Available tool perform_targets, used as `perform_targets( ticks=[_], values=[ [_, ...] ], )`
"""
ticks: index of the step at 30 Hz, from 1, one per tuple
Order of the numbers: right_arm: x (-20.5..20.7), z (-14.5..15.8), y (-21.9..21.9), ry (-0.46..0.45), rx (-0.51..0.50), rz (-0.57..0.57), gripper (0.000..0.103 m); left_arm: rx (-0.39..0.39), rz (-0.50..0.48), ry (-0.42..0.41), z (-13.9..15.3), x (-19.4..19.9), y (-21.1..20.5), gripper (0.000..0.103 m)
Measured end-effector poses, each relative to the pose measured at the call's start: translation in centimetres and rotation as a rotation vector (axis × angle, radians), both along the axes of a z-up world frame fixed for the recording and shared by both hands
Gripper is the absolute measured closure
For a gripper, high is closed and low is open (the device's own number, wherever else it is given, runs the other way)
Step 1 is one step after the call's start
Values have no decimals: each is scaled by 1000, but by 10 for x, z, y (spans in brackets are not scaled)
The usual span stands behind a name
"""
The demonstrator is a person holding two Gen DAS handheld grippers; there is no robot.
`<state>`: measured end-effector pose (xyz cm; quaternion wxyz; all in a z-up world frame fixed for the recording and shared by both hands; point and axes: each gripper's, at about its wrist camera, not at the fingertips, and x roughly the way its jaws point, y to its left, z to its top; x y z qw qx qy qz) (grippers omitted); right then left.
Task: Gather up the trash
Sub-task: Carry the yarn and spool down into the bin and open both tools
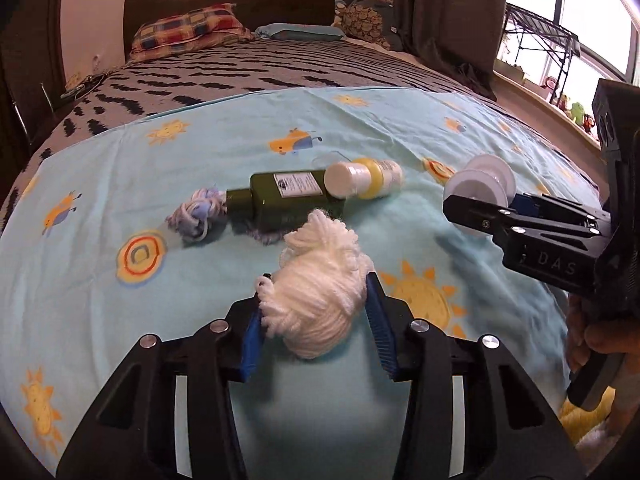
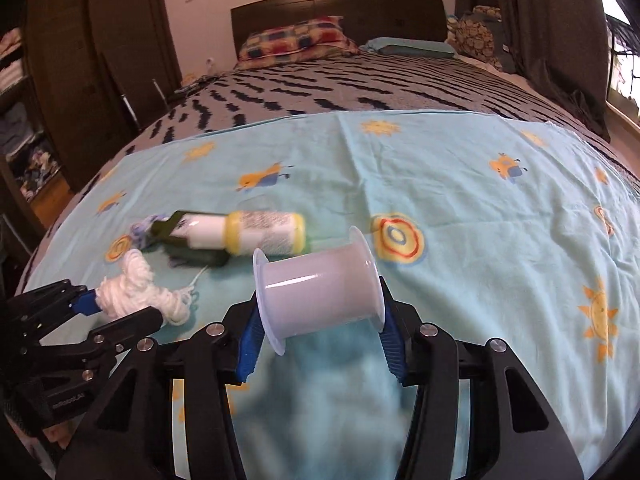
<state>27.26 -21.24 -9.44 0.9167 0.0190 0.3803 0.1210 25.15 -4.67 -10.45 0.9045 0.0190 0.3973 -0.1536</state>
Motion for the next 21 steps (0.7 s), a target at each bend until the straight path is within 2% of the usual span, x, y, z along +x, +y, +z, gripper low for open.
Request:
perform_targets(
  ticks=[5,13,21],
  values=[
    [-40,6,5,-4,0,21,52,6,-31,-10,3,-37,5,60],
    [-102,18,10,-34,4,39,52,-34,-50,-19,12,-97,14,60],
    [-163,14,8,-43,34,59,52,-34,-76,-47,17,-158,15,60]
  ],
)
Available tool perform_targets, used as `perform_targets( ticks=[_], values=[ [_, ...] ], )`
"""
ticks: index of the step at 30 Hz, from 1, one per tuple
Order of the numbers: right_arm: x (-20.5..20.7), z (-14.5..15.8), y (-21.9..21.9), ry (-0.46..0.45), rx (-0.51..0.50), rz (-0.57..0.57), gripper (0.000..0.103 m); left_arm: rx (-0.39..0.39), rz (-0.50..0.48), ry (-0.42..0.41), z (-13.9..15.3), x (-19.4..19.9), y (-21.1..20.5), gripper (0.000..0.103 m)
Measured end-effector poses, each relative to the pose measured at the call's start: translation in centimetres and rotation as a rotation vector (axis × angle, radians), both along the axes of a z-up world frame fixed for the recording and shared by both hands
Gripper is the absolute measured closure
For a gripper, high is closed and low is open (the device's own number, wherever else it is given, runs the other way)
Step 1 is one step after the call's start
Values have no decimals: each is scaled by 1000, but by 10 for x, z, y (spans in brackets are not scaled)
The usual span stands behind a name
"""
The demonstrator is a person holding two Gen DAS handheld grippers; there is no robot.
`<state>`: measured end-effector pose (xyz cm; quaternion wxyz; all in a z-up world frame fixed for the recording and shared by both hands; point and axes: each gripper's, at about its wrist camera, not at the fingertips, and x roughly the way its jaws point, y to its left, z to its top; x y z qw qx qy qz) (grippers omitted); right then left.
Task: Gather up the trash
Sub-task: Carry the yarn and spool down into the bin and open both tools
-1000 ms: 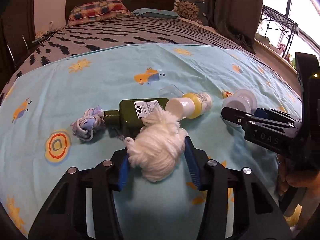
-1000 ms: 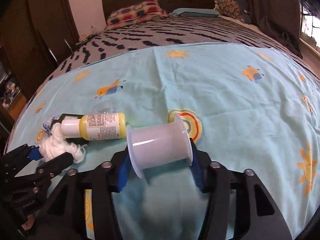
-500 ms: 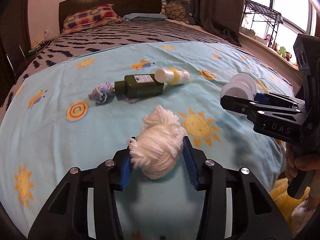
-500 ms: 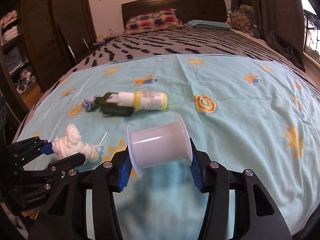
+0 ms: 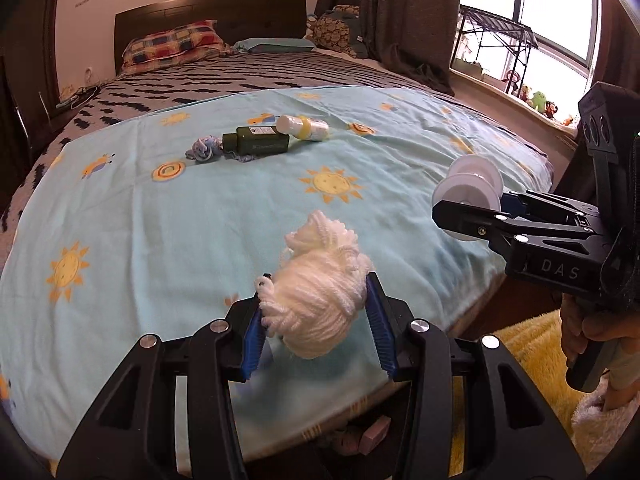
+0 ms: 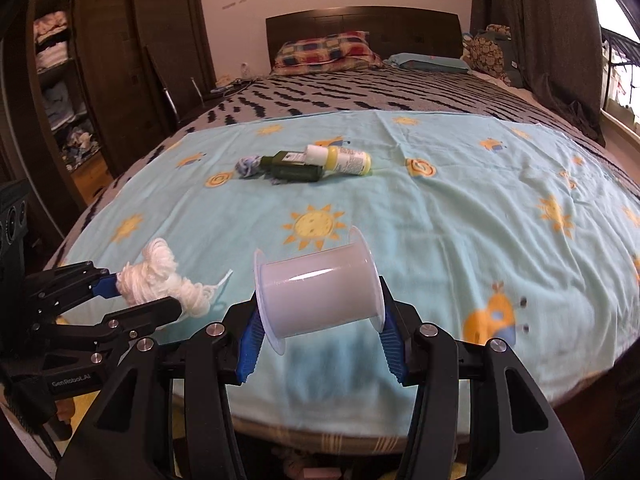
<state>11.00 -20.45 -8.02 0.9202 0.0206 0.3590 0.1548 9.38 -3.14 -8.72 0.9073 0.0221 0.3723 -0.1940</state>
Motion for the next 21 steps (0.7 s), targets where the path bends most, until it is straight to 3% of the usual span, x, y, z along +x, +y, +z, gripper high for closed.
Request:
perform_targets(
  ticks=[5,11,21],
  values=[
    [-34,-19,-7,32,41,0,52,-18,-13,19,-12,-38,2,60],
    [-75,-46,-4,61,19,4,52,1,-30,61,-39,-75,-3,60],
    [-94,-112,-9,216,49,-39,52,40,-30,248,-120,-89,-16,60]
  ],
)
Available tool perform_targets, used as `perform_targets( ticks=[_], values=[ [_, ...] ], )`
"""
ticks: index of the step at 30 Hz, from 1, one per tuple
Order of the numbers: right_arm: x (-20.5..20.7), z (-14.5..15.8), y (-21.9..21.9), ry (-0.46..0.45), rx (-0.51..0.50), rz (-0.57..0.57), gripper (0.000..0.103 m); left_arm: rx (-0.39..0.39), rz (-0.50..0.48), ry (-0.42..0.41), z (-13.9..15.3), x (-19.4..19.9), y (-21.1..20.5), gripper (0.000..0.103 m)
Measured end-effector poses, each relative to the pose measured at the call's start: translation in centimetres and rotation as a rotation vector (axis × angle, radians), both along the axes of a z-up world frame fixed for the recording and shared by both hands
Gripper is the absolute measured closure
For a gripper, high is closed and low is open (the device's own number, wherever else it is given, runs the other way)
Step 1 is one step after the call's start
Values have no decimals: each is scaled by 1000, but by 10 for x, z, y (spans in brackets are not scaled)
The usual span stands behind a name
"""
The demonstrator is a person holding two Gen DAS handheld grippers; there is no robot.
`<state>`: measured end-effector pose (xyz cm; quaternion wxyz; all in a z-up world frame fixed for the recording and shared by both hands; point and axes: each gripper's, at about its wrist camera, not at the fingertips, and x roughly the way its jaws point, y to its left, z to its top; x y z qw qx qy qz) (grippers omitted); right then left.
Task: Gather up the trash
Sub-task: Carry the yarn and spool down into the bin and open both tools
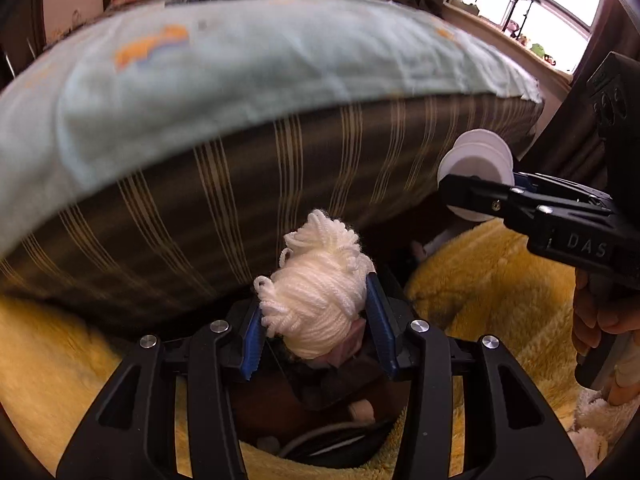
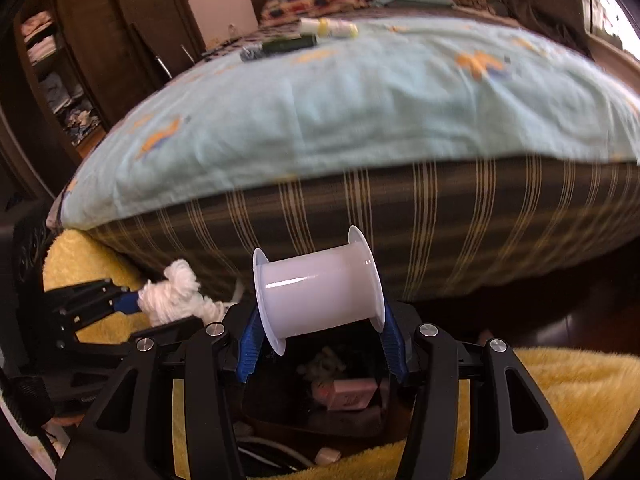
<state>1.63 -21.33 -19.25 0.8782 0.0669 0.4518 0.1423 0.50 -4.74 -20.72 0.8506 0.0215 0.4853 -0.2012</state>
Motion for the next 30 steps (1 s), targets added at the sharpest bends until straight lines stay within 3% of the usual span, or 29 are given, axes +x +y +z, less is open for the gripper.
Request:
perform_targets(
  ticks=[12,18,27,30],
  values=[
    [-1,-74,5,161,11,-25,52,87,13,90,-57,23,-11,60],
    [1,-86,10,197,-20,-28,52,90,45,149,-75,31,-9,60],
    [6,-96,22,220,-17,-28,50,81,47,175,-89,26,-8,56],
    [8,-95,18,224,-3,-43,41,77,55,177,-92,25,-2,50]
  ],
)
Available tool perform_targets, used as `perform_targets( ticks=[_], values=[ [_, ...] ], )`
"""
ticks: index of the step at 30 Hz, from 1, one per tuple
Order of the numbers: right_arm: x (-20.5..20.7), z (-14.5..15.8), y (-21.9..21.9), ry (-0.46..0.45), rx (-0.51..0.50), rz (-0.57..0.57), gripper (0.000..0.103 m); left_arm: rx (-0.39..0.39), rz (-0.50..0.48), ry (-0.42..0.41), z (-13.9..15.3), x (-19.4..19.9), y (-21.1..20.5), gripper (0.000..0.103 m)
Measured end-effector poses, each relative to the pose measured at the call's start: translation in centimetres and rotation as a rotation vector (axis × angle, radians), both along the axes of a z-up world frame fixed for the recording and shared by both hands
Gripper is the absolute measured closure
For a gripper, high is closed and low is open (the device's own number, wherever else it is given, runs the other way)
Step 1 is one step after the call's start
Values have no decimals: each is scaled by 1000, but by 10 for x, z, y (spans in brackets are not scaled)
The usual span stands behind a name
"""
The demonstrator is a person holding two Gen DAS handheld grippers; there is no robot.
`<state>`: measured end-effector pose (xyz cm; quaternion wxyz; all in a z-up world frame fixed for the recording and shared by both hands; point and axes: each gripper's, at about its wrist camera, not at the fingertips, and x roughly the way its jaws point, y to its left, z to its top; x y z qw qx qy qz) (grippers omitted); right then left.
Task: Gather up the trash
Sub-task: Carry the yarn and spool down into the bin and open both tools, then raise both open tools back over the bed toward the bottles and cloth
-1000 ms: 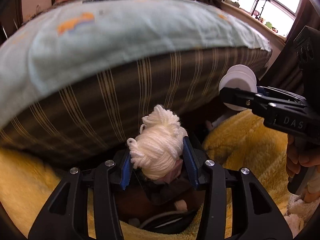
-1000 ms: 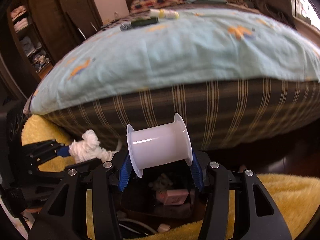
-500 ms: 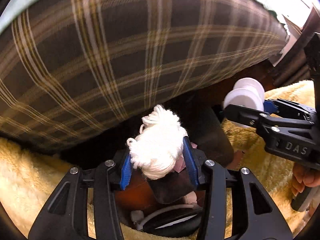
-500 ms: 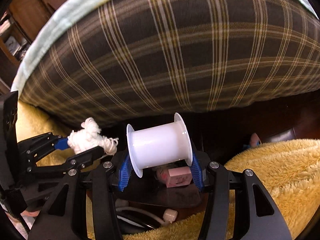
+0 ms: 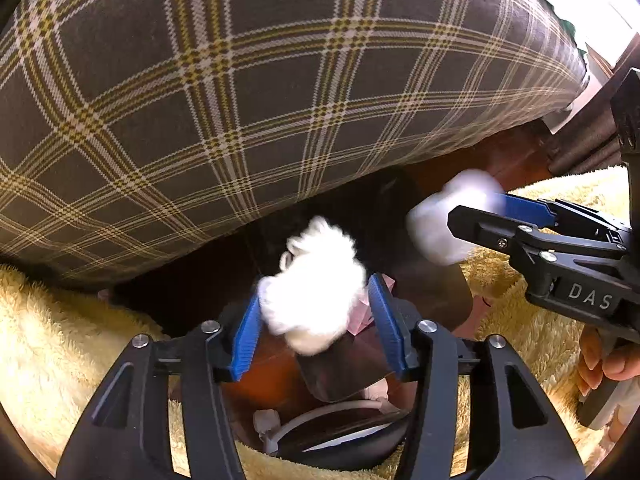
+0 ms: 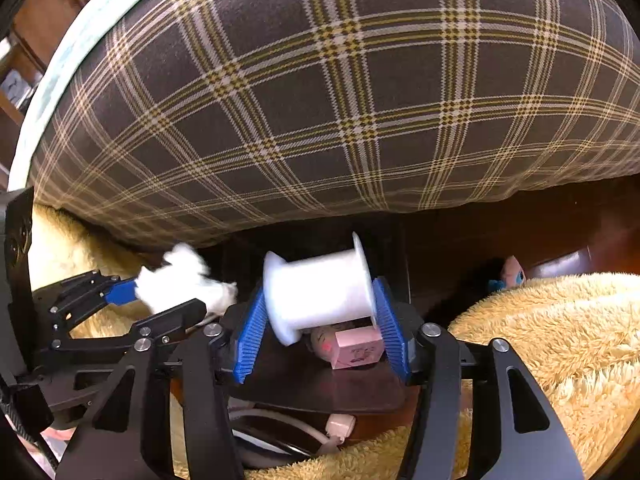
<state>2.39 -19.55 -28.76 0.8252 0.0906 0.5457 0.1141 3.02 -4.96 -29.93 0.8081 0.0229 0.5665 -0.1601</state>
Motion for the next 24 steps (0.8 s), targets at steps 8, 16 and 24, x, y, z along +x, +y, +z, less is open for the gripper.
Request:
perform_targets(
  ticks=[8,16,24],
  values=[
    [8,16,-14,-17,0,-20,36,9,13,-19,13,0,10,27],
    [3,57,-21,-115,-26,-31,32,11,5,-113,52,-7,15,20],
    [4,148,-20,-369,-96,-19,29,-21,10,-284,123,-5,27,16]
  ],
)
